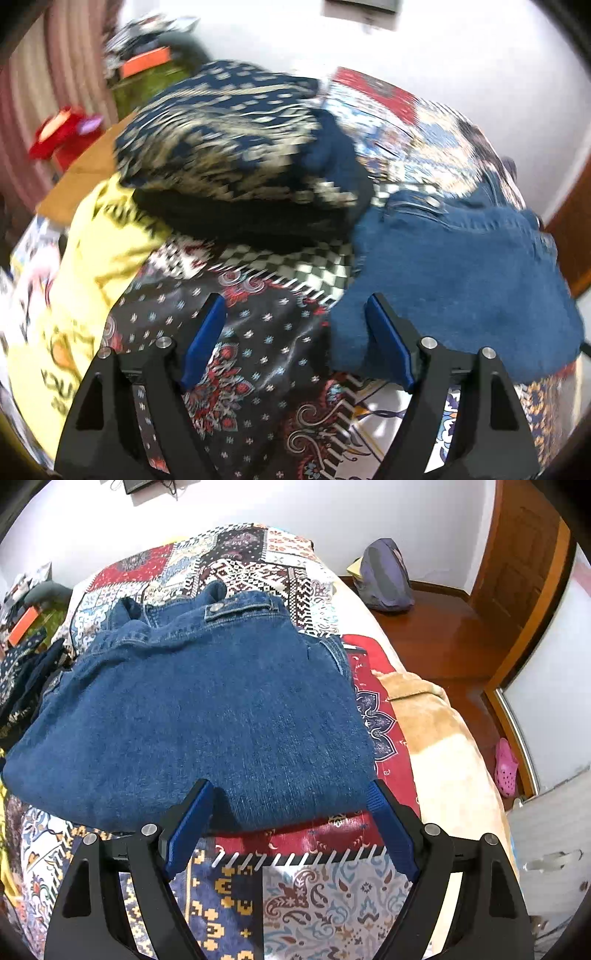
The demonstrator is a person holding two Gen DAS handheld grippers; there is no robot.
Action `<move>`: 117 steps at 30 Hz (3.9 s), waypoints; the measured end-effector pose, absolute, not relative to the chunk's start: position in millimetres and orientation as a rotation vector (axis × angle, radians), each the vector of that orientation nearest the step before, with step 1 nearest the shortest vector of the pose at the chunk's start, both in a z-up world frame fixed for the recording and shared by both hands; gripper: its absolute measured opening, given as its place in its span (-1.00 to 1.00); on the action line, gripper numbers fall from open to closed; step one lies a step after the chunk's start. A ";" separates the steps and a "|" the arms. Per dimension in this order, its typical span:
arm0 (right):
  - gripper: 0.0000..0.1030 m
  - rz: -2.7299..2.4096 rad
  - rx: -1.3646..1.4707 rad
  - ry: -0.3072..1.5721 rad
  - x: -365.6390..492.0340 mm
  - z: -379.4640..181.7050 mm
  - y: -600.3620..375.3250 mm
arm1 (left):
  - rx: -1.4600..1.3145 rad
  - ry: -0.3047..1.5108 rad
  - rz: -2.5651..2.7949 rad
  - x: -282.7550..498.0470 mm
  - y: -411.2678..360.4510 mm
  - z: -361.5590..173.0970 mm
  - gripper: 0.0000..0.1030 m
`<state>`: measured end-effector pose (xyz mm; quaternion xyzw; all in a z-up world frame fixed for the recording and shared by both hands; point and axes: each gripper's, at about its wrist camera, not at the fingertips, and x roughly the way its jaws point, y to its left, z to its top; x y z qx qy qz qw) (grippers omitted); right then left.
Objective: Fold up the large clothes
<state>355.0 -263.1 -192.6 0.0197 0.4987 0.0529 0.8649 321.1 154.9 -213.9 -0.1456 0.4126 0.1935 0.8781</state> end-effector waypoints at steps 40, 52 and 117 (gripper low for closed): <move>0.59 0.214 -0.023 1.039 345.0 -188.5 -202.5 | -0.347 0.785 0.250 397.2 56.5 -191.3 -0.25; 0.60 0.349 0.038 1.001 372.4 -144.8 -156.2 | -0.282 0.462 0.096 386.4 50.2 -53.5 -0.49; 0.60 0.352 0.160 0.901 333.4 -98.6 -251.9 | 0.061 0.881 -0.098 361.3 -35.5 -142.4 0.38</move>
